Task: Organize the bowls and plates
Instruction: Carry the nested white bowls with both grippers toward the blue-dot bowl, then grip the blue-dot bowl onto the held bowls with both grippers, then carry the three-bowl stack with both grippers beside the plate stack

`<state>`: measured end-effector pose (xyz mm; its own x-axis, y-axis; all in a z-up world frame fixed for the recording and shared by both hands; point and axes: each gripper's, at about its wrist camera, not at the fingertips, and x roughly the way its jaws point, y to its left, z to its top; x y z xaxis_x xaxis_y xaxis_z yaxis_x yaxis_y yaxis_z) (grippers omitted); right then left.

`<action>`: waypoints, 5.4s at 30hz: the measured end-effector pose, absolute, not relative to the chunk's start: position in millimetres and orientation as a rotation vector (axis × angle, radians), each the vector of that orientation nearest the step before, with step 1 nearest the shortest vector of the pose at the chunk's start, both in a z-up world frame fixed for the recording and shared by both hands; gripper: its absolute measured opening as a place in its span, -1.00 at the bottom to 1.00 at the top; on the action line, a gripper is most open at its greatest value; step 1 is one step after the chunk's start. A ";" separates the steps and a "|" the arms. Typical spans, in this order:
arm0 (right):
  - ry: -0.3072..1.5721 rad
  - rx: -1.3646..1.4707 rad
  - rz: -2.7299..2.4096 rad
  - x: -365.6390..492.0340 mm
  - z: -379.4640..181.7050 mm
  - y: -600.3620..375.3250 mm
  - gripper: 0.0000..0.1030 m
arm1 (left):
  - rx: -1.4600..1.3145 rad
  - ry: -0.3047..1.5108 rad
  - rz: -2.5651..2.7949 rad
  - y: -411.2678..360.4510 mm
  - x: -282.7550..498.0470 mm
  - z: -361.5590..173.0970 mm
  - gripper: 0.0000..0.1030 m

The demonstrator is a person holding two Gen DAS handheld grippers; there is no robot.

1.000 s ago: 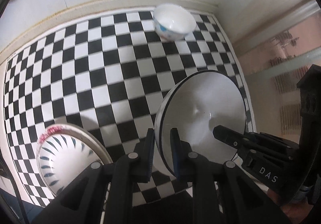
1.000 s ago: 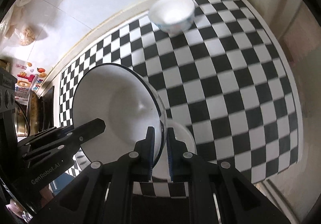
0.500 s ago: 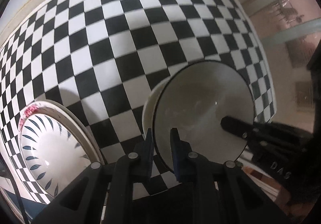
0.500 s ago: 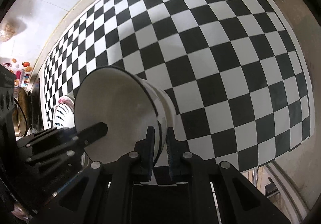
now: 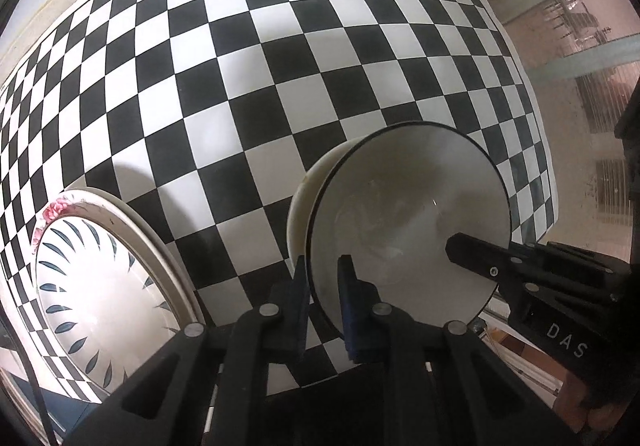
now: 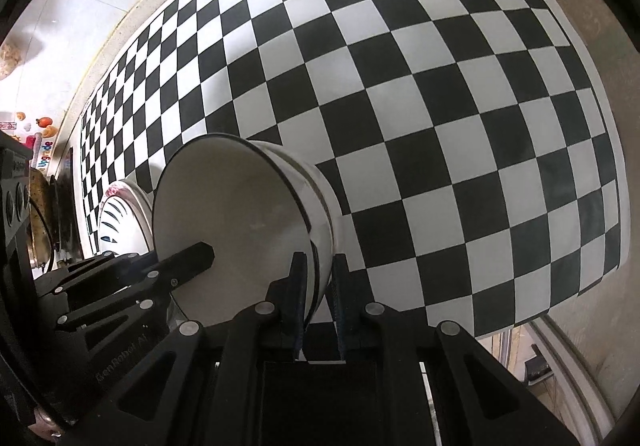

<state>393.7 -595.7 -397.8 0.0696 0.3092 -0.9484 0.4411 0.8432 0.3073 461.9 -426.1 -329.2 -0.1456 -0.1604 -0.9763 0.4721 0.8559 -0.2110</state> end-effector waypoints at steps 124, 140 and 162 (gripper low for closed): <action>1.331 0.564 -0.083 546.8 -296.4 -656.3 -0.81 | 0.075 1.454 -0.535 -452.4 603.5 -241.2 -0.88; 1.396 0.613 -0.111 417.2 -327.4 -601.5 -0.81 | 0.181 1.524 -0.579 -418.1 500.3 -271.9 -0.88; 1.486 0.557 -0.145 399.4 -370.8 -589.9 -0.81 | 0.251 1.592 -0.551 -416.1 462.4 -318.7 -0.88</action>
<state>399.4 -589.9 -370.8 0.1022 0.2422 -0.9648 0.4241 0.8667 0.2625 462.4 -416.1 -318.7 -0.1072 -0.1652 -0.9804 0.4767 0.8568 -0.1965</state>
